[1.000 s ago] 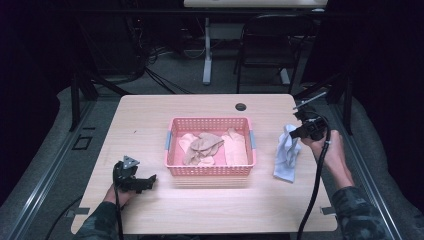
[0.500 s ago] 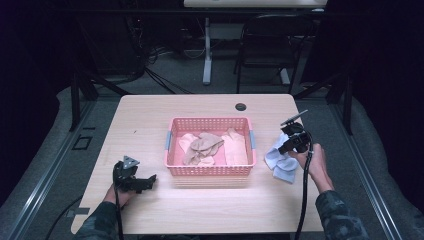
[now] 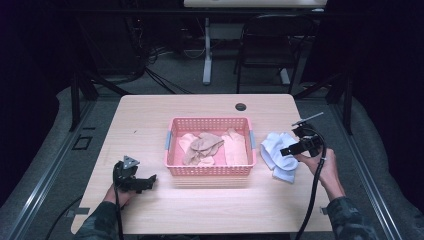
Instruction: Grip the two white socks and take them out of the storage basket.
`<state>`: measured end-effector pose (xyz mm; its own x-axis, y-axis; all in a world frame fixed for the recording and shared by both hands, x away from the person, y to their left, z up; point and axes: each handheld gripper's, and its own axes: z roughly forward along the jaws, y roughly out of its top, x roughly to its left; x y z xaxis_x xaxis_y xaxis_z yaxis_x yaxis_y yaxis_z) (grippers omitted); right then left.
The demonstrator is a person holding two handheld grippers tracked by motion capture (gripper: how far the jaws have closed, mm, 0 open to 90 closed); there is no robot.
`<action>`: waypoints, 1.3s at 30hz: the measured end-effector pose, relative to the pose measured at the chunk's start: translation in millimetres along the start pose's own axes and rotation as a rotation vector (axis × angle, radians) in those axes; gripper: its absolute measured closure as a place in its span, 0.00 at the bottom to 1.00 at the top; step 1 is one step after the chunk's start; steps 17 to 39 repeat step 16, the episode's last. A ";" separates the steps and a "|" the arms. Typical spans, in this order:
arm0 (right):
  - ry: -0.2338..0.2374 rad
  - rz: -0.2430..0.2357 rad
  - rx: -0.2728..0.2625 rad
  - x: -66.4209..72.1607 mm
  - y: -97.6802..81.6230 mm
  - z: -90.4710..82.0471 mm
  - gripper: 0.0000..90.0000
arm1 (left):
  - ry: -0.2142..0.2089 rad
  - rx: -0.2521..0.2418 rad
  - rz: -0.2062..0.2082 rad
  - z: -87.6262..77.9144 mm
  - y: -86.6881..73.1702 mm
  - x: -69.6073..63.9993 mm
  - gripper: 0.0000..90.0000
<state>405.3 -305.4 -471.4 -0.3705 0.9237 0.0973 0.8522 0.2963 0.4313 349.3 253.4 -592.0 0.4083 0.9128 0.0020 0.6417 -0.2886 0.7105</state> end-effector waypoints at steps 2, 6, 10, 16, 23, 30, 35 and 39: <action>0.007 0.001 -0.014 -0.8 -6.0 -7.7 0.30 | -0.001 -0.001 -0.002 0.1 0.0 -0.1 0.01; 0.000 0.002 -0.041 -4.0 -20.0 -19.3 0.20 | -0.004 -0.003 0.003 0.3 0.1 -0.2 0.00; 0.001 -0.007 -0.018 -6.8 -31.3 -19.6 0.16 | -0.006 -0.003 0.005 0.4 0.2 -0.2 0.01; -0.004 -0.003 0.016 -10.6 -34.9 -11.4 0.12 | -0.011 -0.002 0.007 0.5 0.3 -0.6 0.01; -0.004 -0.003 0.016 -10.6 -34.9 -11.4 0.12 | -0.011 -0.002 0.007 0.5 0.3 -0.6 0.01; -0.004 -0.003 0.016 -10.6 -34.9 -11.4 0.12 | -0.011 -0.002 0.007 0.5 0.3 -0.6 0.01; -0.004 -0.003 0.016 -10.6 -34.9 -11.4 0.12 | -0.011 -0.002 0.007 0.5 0.3 -0.6 0.01; -0.004 -0.003 0.016 -10.6 -34.9 -11.4 0.12 | -0.011 -0.002 0.007 0.5 0.3 -0.6 0.01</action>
